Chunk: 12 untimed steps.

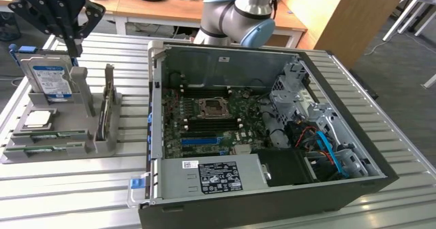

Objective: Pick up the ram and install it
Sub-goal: 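Reach for the ram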

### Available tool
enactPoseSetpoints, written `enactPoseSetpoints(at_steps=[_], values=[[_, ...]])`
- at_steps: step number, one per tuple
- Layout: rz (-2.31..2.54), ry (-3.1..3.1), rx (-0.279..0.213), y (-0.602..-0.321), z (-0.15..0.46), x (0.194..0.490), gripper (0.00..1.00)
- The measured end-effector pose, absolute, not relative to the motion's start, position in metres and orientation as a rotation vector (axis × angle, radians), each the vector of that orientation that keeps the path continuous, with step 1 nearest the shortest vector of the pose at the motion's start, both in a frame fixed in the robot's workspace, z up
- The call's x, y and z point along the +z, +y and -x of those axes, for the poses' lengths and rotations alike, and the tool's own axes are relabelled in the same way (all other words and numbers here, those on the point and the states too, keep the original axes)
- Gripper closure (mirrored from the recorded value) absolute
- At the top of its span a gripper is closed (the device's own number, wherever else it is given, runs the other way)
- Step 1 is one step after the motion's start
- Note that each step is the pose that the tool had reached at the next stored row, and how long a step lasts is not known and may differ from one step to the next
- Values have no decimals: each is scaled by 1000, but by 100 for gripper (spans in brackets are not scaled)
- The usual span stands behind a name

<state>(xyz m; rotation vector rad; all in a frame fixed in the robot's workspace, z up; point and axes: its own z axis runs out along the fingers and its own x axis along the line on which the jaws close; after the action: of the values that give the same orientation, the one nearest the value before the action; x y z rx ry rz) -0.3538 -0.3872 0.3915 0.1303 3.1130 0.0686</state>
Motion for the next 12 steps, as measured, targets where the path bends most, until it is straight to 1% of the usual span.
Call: enactPoseSetpoints(at_steps=[12], values=[[-133, 3113, 69, -386, 384, 391, 89]])
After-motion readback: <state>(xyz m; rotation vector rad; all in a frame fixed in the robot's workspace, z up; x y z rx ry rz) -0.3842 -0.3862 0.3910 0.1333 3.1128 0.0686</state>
